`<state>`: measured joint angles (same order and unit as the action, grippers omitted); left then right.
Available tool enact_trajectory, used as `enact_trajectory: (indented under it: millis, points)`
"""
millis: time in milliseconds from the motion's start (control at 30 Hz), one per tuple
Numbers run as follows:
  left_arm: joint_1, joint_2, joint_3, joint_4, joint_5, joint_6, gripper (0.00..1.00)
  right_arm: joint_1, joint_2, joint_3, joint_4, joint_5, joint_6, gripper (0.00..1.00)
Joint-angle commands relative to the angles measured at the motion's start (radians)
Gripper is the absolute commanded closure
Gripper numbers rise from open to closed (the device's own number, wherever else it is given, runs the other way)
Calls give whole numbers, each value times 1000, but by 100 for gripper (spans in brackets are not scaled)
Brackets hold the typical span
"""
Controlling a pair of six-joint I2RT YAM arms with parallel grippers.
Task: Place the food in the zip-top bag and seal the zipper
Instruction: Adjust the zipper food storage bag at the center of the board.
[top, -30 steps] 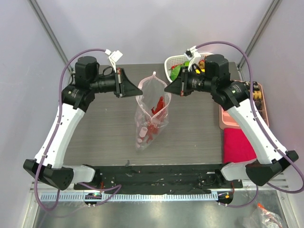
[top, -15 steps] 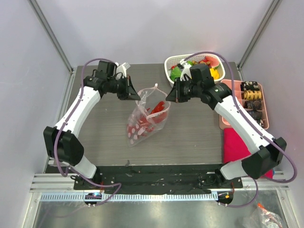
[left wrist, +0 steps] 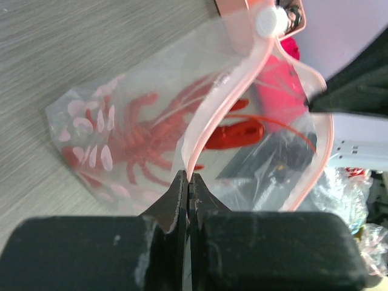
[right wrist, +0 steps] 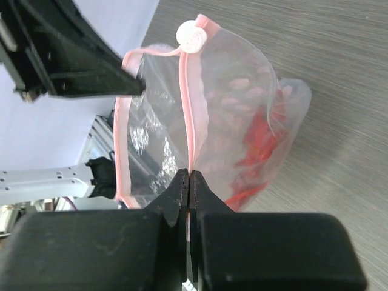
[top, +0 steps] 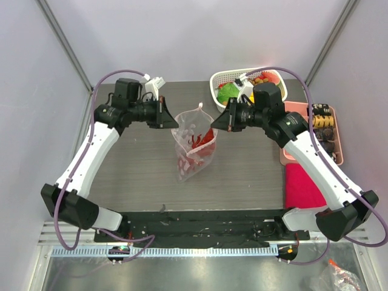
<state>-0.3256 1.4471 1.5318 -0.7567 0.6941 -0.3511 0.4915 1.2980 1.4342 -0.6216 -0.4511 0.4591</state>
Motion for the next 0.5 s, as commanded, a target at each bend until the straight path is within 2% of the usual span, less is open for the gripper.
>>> enact_trajectory:
  millis: [0, 100, 167, 300, 467]
  points:
    - [-26, -126, -71, 48, -63, 87, 100, 2, -19, -17, 91, -46, 98, 99]
    - [-30, -140, -32, 28, -55, 86, 100, 2, -11, 20, 135, -116, 252, 99]
    - [-47, -133, 65, -16, -25, 98, 100, 2, -12, 72, 164, -112, 300, 99]
    - [-66, -105, 146, -98, -25, 110, 100, 1, 1, 45, 128, -45, 222, 99]
    - [-81, -50, 87, -130, -44, 95, 100, 1, 67, -27, 106, 72, 110, 99]
